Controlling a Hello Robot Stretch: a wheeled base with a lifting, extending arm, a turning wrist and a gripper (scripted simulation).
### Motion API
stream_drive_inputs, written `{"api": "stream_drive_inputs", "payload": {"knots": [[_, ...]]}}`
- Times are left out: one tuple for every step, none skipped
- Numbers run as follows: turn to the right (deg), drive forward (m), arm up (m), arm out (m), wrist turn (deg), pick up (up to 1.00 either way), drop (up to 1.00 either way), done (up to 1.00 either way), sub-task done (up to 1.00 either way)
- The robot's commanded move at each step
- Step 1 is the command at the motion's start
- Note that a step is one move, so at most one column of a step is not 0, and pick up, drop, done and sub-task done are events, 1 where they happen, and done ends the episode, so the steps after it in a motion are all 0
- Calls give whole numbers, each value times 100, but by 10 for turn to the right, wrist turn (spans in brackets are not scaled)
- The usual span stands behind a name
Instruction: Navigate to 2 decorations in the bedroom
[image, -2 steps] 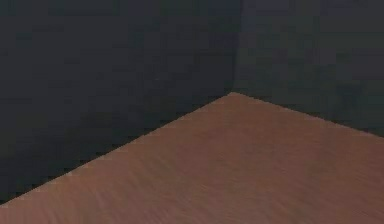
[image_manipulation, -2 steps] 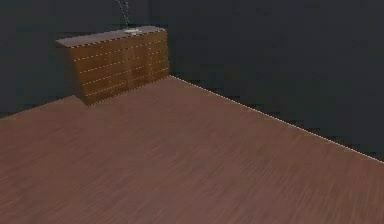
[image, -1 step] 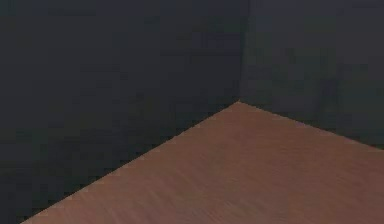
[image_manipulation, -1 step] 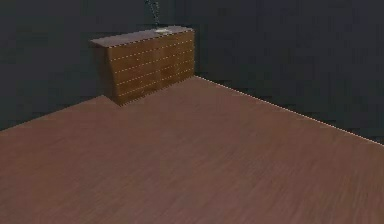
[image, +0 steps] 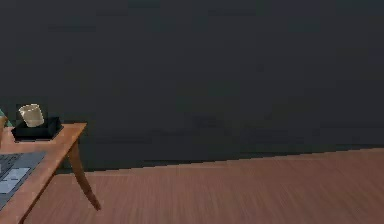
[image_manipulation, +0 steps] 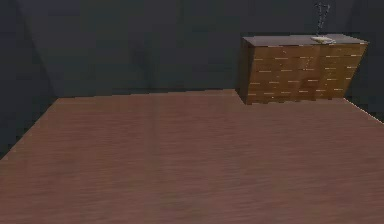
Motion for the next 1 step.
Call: {"api": "stream_drive_inputs", "payload": {"knots": [[0,20,0,0,0,0,0,0,0]]}}
